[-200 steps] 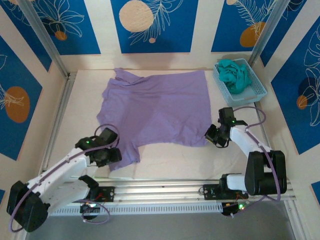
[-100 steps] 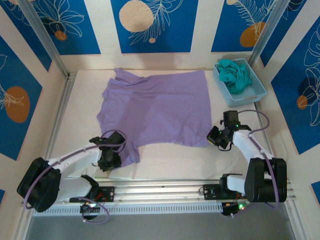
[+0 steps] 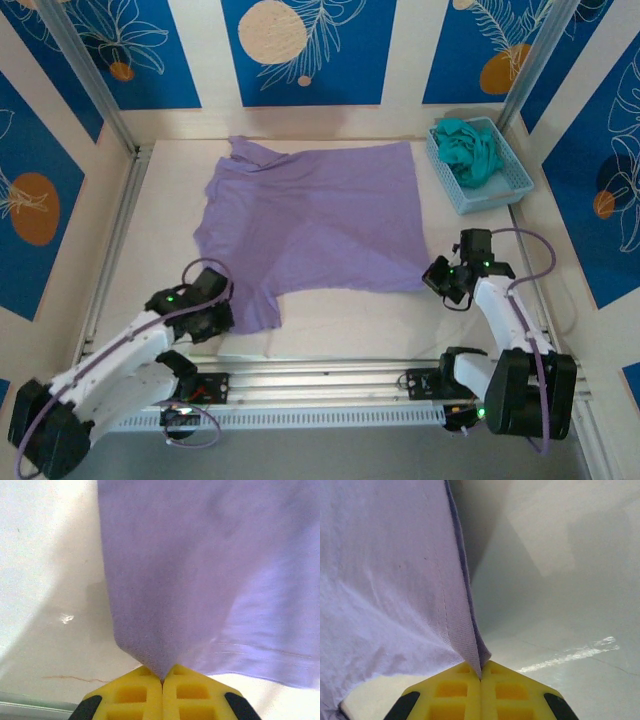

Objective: Fold the inside-out t-shirt

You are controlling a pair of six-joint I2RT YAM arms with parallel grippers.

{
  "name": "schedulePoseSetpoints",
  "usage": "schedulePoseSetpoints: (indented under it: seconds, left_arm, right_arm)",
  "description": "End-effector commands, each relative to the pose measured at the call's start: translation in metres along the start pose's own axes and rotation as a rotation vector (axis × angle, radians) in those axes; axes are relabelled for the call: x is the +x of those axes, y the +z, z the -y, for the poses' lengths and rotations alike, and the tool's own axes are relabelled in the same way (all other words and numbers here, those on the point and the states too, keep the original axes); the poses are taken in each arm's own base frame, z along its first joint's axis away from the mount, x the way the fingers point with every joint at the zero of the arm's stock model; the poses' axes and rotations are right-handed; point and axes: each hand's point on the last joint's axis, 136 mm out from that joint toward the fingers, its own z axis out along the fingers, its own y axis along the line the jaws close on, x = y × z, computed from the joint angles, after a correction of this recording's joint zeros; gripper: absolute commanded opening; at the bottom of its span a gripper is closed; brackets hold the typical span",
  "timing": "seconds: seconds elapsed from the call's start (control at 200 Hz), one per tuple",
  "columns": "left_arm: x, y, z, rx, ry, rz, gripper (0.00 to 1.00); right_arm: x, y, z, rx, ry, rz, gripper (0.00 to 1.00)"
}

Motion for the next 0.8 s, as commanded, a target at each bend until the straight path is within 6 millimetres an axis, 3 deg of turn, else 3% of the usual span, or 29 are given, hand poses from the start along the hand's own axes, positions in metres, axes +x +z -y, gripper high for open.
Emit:
schedulePoseSetpoints:
  seconds: [0.0,0.165,0.275,0.525,0.795]
  left_arm:
    - [-0.027,-0.032,0.011,0.077,-0.038,0.059,0.00]
    - [-0.087,-0.067,0.033,0.159,0.012,0.169,0.00]
    - [-0.124,-0.077,0.047,0.198,0.047,0.221,0.00]
    - [-0.194,-0.074,0.061,0.234,0.053,0.282,0.00]
    - [-0.248,-0.063,0.063,0.228,0.020,0.325,0.00]
  right_arm:
    - [-0.005,-0.009,-0.006,-0.046,0.045,0.016,0.00]
    - [-0.033,-0.017,-0.024,-0.075,0.014,0.070,0.00]
    - [-0.052,-0.013,-0.029,-0.073,-0.012,0.078,0.00]
    - [-0.082,0.009,-0.041,-0.086,-0.037,0.051,0.06]
    - [-0.104,0.023,-0.058,-0.107,-0.046,0.027,0.08]
